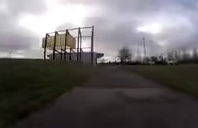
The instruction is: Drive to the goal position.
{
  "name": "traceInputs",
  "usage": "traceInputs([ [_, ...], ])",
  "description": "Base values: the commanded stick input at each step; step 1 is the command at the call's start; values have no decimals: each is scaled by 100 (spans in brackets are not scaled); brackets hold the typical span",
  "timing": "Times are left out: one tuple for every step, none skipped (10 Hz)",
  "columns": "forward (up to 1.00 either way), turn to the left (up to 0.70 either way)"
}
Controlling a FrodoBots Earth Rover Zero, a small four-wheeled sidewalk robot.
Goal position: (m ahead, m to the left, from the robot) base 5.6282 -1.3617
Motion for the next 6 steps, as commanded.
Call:
traceInputs([
  [41, -59],
  [64, -36],
  [87, -13],
  [100, 0],
  [100, 0],
  [100, -6],
])
